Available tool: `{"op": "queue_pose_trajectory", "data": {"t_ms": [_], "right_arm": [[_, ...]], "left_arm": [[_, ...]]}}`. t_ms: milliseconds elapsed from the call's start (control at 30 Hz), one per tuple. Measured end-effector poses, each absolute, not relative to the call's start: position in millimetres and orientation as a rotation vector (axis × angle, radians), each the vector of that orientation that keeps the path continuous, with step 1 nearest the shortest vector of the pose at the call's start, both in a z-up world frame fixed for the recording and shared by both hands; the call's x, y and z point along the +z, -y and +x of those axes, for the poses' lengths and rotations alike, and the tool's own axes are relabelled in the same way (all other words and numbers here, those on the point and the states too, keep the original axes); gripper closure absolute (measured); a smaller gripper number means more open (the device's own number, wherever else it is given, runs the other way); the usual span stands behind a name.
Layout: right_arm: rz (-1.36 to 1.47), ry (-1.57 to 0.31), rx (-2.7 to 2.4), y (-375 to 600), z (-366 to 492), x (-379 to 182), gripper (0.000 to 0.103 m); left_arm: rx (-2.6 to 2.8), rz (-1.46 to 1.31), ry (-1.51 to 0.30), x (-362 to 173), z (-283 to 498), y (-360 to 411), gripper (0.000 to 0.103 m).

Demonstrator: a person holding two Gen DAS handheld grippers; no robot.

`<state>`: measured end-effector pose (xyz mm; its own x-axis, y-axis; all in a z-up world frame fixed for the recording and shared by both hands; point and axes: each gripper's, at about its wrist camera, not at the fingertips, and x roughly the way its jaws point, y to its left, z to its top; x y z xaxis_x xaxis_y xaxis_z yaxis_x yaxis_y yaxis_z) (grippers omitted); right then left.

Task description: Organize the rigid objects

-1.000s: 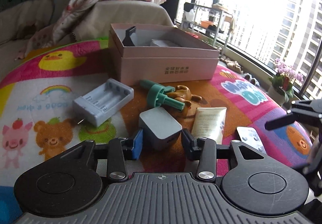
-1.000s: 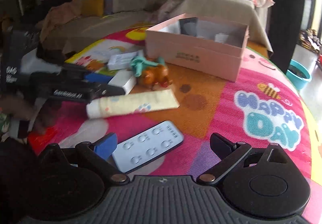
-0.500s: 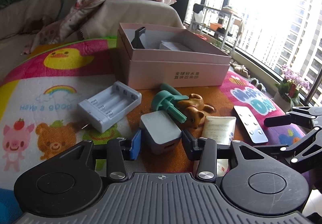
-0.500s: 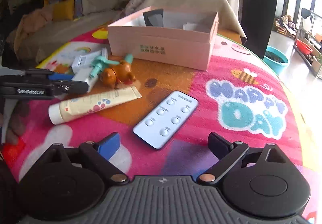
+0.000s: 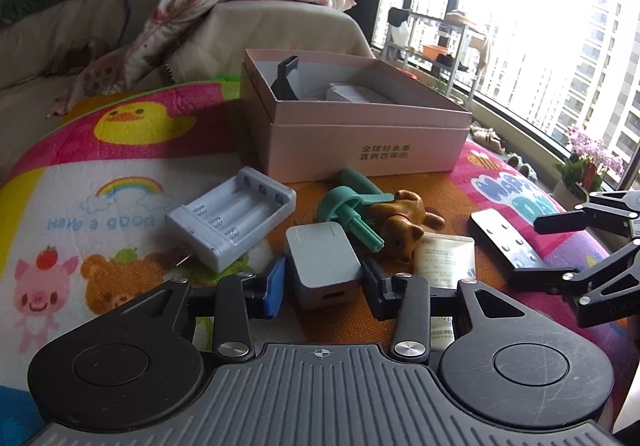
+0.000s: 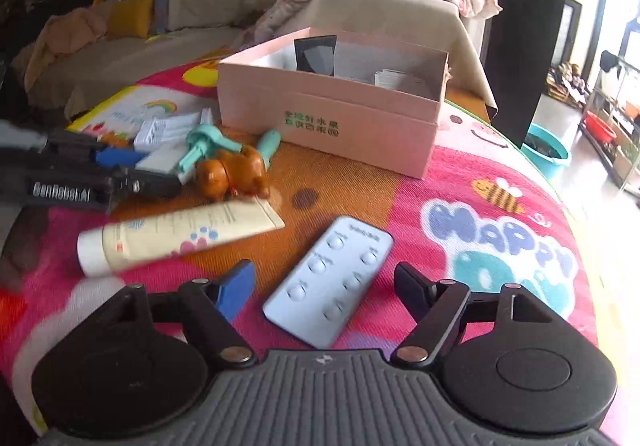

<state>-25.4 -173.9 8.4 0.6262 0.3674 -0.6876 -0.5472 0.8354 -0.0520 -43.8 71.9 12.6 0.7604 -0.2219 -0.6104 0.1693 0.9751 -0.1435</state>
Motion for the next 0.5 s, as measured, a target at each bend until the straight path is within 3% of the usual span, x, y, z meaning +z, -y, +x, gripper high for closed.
{"op": "queue_pose_trajectory", "data": {"t_ms": [167, 333, 500], "right_arm": [[-0.371, -0.668, 0.241, 207, -20, 8, 0.026], [-0.104, -0.777, 0.29, 222, -5, 9, 0.025], [-0.077, -0.765, 0.261, 194, 9, 2, 0.011]], "left_arm": [[-0.208, -0.087, -0.669, 12, -48, -72, 0.059], [-0.19, -0.061, -0.667, 12, -50, -65, 0.059], [-0.183, -0.073, -0.675, 13, -52, -64, 0.059]]}}
